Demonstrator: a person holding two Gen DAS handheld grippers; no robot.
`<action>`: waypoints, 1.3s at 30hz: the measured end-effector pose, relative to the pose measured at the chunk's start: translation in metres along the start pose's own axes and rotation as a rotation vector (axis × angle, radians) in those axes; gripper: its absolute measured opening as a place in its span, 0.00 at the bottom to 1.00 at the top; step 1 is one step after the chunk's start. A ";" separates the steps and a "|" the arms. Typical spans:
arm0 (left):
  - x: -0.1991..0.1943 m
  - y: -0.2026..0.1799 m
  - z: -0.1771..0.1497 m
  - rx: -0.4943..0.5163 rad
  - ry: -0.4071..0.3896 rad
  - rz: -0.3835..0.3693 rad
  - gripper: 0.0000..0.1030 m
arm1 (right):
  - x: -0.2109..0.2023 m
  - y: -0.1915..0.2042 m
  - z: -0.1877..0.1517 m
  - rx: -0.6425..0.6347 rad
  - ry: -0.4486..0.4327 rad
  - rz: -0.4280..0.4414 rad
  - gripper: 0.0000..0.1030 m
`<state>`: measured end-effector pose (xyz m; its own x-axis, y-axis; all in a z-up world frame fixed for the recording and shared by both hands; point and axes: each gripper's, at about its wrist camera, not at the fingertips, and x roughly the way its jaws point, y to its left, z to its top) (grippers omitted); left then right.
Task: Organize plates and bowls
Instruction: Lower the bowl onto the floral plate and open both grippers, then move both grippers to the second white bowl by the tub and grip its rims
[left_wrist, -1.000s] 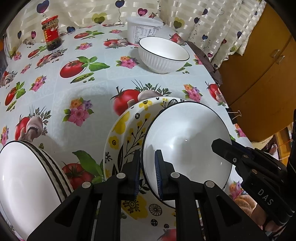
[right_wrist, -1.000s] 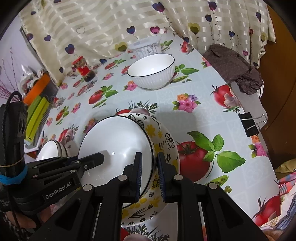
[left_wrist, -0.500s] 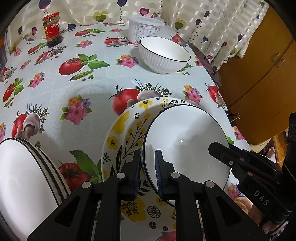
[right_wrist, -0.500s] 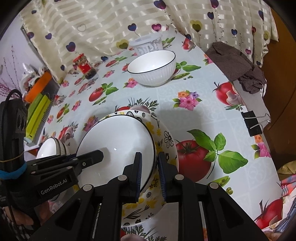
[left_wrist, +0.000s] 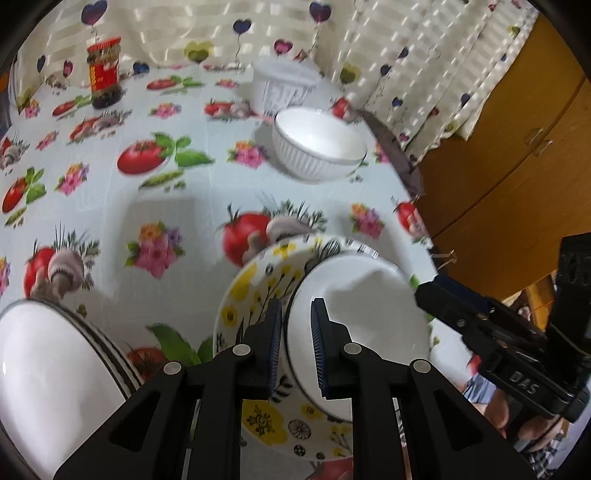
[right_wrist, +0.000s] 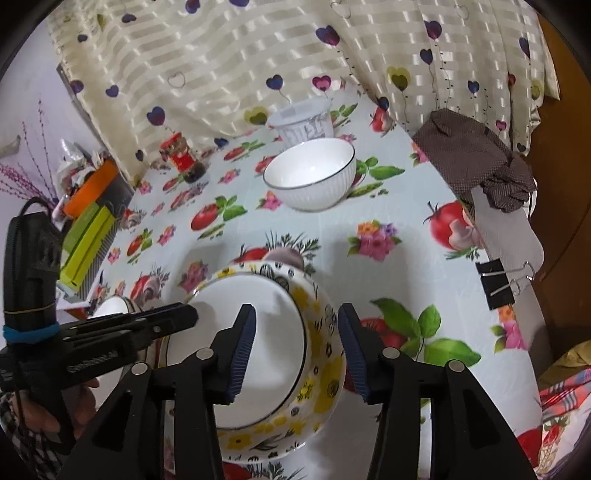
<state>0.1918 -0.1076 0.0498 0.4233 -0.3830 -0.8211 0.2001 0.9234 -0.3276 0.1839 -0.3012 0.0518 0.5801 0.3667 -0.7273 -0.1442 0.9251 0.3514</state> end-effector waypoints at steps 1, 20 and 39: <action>-0.002 0.000 0.004 0.001 -0.011 -0.007 0.16 | 0.001 -0.001 0.003 0.003 -0.005 -0.005 0.46; 0.033 0.028 0.088 0.006 -0.021 0.046 0.17 | 0.040 -0.028 0.070 0.027 -0.031 -0.102 0.47; 0.089 0.023 0.145 0.017 0.026 0.039 0.17 | 0.090 -0.048 0.126 0.047 0.000 -0.112 0.47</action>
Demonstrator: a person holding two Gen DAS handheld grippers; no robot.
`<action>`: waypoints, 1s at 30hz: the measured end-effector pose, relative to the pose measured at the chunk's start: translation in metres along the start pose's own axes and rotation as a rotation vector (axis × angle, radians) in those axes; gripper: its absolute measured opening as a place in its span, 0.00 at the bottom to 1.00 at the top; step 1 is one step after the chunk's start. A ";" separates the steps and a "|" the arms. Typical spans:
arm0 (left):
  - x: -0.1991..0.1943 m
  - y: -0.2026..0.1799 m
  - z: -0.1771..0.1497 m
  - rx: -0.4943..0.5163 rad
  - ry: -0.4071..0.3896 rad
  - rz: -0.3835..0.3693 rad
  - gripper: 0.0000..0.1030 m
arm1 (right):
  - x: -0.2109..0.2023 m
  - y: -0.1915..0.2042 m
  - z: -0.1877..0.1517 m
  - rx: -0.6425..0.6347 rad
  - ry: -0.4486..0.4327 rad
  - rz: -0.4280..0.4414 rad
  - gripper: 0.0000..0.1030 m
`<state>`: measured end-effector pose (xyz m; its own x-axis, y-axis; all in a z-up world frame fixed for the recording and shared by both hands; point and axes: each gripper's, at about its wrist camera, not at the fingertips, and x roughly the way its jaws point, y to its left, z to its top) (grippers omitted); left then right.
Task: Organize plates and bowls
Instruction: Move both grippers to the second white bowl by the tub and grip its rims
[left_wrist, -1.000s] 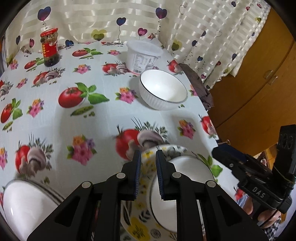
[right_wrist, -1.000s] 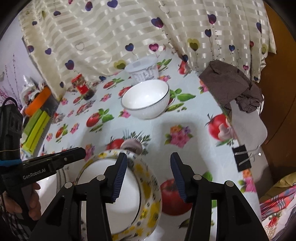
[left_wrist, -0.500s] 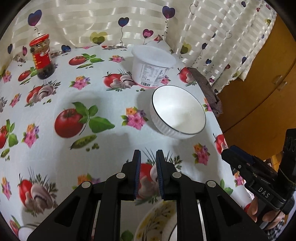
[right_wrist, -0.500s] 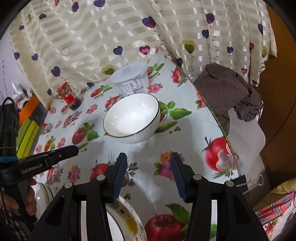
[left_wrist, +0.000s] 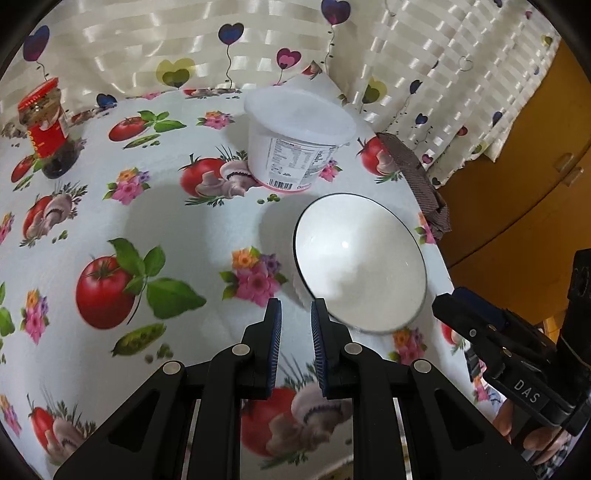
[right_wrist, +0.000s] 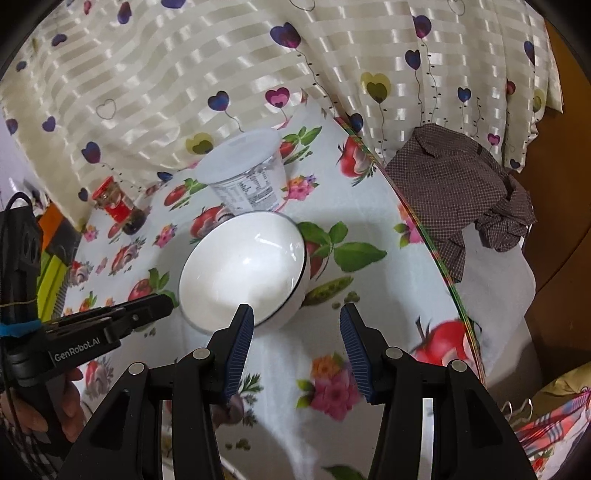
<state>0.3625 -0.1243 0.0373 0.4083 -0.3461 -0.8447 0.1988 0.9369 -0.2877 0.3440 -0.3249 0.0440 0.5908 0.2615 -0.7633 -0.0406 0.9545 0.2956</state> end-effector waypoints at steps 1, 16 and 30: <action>0.002 0.002 0.003 -0.016 -0.004 0.006 0.17 | 0.003 -0.001 0.003 0.001 0.000 0.000 0.47; 0.015 0.009 0.024 -0.014 -0.027 0.004 0.17 | 0.043 -0.012 0.025 0.008 0.041 -0.021 0.47; 0.030 0.005 0.029 -0.013 0.019 -0.097 0.18 | 0.061 -0.014 0.028 0.005 0.063 -0.036 0.47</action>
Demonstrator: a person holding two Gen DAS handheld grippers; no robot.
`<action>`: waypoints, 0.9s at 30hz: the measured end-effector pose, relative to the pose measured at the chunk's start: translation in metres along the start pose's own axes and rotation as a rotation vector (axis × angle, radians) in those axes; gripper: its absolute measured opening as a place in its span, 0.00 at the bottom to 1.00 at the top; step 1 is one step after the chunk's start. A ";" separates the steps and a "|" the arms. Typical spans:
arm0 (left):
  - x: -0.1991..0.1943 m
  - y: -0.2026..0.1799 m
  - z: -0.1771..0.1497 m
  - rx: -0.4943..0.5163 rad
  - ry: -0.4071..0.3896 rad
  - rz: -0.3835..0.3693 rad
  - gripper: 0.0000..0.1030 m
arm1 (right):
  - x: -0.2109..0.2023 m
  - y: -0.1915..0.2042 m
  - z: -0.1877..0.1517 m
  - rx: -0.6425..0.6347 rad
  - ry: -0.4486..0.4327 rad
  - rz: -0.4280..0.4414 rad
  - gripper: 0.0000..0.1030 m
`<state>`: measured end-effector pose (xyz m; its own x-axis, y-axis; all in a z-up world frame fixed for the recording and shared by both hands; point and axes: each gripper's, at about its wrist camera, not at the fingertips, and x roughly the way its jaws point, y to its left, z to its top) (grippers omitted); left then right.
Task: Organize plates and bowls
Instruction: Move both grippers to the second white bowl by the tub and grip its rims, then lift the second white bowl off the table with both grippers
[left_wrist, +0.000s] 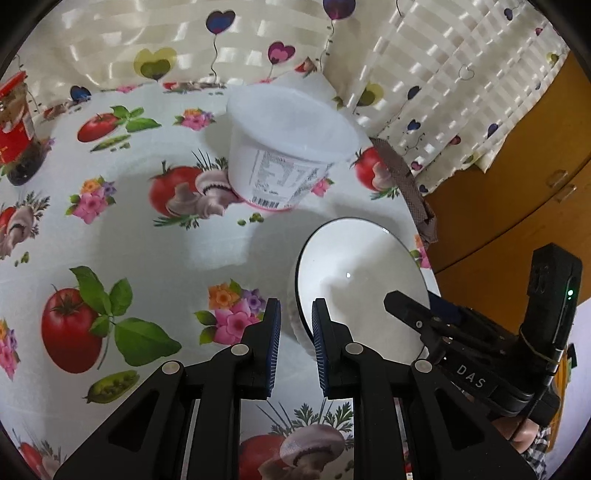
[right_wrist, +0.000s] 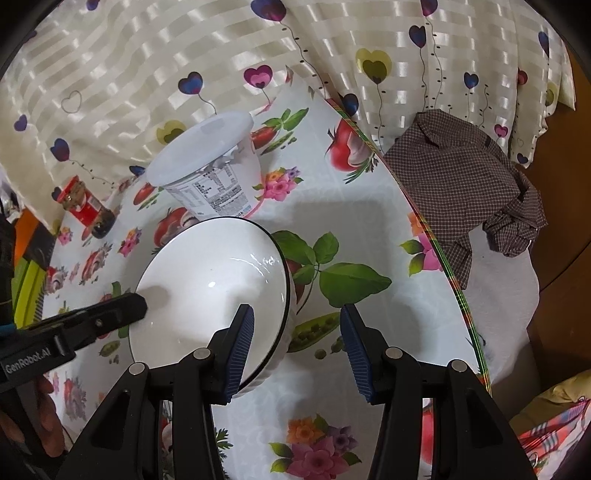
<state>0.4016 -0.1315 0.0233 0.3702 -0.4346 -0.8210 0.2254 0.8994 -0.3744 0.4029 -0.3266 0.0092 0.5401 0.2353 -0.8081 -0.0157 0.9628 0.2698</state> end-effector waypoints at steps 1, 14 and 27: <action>0.002 0.000 0.000 0.000 0.001 -0.004 0.18 | 0.001 0.000 0.000 -0.003 0.003 0.000 0.47; 0.016 -0.013 -0.001 0.043 -0.004 0.078 0.17 | 0.011 0.010 0.003 -0.035 0.004 -0.004 0.26; 0.017 -0.022 -0.004 0.096 -0.028 0.138 0.17 | 0.011 0.015 0.001 -0.062 0.001 -0.012 0.20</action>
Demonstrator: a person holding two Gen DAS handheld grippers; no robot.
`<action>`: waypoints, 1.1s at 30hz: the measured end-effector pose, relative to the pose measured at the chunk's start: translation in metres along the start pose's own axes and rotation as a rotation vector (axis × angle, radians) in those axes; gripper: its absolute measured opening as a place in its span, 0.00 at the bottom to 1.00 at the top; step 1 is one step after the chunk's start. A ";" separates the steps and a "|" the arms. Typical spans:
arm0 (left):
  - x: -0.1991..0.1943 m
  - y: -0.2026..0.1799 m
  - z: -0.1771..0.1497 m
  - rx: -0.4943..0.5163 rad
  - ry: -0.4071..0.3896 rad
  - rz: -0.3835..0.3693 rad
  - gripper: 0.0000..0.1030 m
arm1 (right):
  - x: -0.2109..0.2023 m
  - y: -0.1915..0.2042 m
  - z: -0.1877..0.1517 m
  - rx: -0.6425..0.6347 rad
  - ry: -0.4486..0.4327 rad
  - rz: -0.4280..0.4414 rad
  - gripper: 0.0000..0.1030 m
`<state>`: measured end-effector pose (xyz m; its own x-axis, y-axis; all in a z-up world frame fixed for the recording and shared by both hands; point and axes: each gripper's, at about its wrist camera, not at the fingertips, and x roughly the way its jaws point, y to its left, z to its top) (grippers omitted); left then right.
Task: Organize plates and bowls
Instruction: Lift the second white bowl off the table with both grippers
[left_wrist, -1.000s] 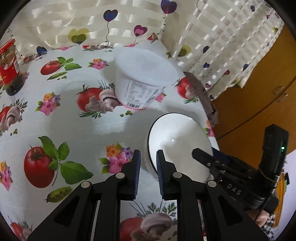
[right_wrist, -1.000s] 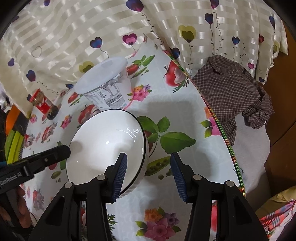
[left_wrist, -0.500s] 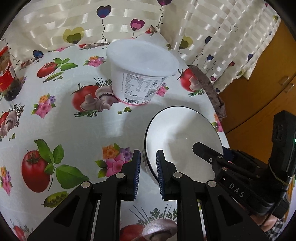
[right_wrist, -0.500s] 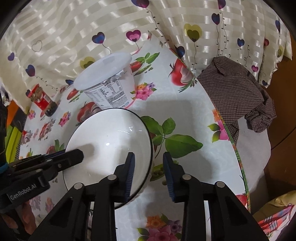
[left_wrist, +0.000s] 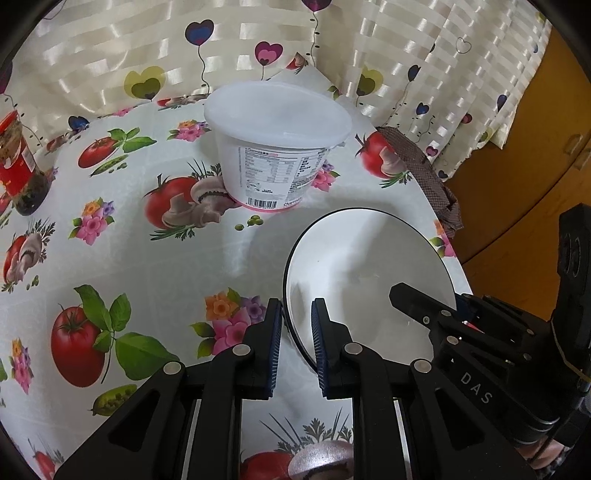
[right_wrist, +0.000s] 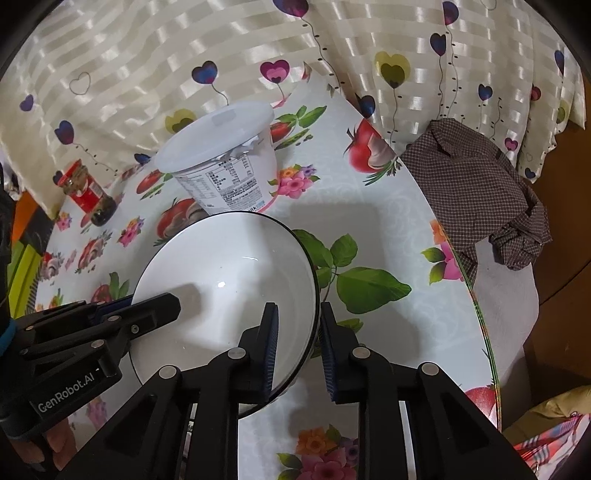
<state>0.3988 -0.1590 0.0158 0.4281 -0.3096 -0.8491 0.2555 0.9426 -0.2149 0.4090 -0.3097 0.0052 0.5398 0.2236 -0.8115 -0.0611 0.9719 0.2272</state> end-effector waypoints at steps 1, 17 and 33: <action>0.000 0.000 -0.001 -0.001 0.000 -0.002 0.17 | -0.001 0.000 0.000 -0.001 0.000 -0.002 0.20; -0.011 -0.010 -0.020 0.020 0.013 -0.010 0.16 | -0.018 -0.005 -0.020 0.029 0.005 0.003 0.18; -0.023 -0.013 -0.027 0.036 0.000 0.004 0.17 | -0.031 0.000 -0.030 0.041 0.002 0.019 0.18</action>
<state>0.3619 -0.1603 0.0251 0.4293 -0.3054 -0.8500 0.2849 0.9388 -0.1934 0.3666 -0.3149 0.0143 0.5373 0.2420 -0.8079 -0.0371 0.9638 0.2640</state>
